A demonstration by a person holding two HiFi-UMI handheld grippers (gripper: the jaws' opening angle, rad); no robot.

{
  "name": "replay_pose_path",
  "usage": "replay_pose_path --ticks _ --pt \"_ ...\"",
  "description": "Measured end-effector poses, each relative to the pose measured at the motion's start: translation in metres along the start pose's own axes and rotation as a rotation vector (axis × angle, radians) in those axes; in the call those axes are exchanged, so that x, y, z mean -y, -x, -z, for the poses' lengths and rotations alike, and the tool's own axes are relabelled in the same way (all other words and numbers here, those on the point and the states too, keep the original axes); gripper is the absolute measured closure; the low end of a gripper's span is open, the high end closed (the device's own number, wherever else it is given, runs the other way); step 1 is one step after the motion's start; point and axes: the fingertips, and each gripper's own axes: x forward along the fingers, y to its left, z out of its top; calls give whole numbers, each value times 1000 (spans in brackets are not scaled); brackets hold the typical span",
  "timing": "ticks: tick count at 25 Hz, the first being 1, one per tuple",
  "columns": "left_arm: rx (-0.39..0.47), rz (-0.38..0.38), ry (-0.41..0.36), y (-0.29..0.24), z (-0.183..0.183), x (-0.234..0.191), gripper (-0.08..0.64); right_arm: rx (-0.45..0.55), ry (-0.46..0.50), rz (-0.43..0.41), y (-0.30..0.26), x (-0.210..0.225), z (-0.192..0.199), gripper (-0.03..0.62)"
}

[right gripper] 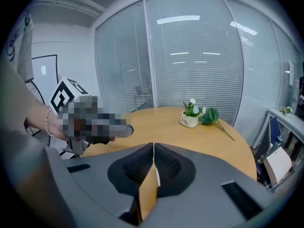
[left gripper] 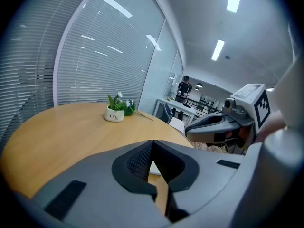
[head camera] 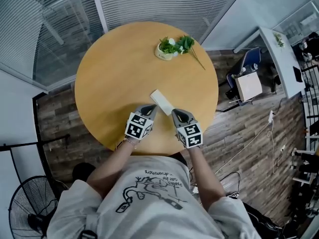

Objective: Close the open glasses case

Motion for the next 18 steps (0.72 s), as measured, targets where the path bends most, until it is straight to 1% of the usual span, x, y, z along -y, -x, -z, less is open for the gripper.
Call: replay_pose_path --ticks 8,18 --pt "98 2 3 39 -31 9 541 64 7 6 33 -13 -37 578" --pt "183 26 6 79 -63 28 541 135 53 -4 65 -34 -81 579"
